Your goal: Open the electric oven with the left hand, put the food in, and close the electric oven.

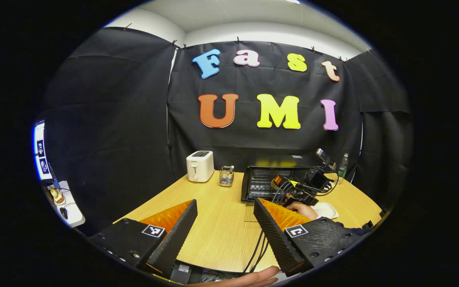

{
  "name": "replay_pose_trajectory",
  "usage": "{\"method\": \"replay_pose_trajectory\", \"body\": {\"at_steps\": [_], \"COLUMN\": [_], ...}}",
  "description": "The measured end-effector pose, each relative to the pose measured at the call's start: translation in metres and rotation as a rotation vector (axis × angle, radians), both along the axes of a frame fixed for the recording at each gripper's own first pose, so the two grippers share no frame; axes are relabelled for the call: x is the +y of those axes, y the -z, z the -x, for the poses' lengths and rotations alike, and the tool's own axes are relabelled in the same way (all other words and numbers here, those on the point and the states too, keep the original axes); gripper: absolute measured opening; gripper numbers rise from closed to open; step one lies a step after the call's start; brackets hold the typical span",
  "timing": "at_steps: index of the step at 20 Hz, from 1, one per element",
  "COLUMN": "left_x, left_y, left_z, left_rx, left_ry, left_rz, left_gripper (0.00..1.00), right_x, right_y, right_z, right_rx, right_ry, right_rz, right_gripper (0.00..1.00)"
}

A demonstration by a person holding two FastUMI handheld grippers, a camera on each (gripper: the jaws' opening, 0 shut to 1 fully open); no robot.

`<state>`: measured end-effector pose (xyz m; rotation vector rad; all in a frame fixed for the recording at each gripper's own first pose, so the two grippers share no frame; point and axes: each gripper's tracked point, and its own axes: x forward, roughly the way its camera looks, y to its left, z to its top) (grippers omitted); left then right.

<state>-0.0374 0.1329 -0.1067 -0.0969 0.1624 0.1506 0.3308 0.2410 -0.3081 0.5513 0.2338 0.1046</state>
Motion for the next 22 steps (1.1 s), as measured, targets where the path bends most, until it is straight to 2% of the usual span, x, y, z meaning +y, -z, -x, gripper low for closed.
{"method": "replay_pose_trajectory", "body": {"at_steps": [5, 8, 13, 16, 18, 19, 22], "left_x": [-0.013, -0.021, -0.03, -0.044, -0.053, -0.058, -0.072], "left_y": [-0.002, 0.001, 0.015, 0.023, 0.036, 0.047, 0.073], "left_z": [0.004, -0.003, -0.026, -0.049, -0.065, -0.073, -0.089], "left_rx": [0.005, 0.013, 0.063, 0.098, 0.14, 0.175, 0.261], "left_ry": [0.021, 0.032, 0.046, 0.089, 0.128, 0.143, 0.175], "left_rz": [-0.011, -0.013, -0.016, -0.054, -0.066, -0.064, -0.041], "left_gripper": [0.94, 0.94, 0.94, 0.94, 0.94, 0.94, 0.95], "right_x": [-0.014, -0.011, -0.042, -0.061, -0.088, -0.104, -0.157], "right_y": [-0.011, -0.019, -0.079, -0.137, -0.163, -0.175, -0.219], "right_z": [0.038, 0.069, 0.117, 0.149, 0.168, 0.175, 0.199], "right_rx": [-0.003, 0.009, -0.03, -0.108, -0.124, -0.138, -0.211], "right_ry": [-0.051, -0.192, -0.237, -0.329, -0.328, -0.3, -0.149], "right_rz": [-0.012, 0.048, -0.02, -0.064, -0.011, 0.04, 0.169], "right_gripper": [0.95, 0.94, 0.94, 0.94, 0.93, 0.93, 0.93]}}
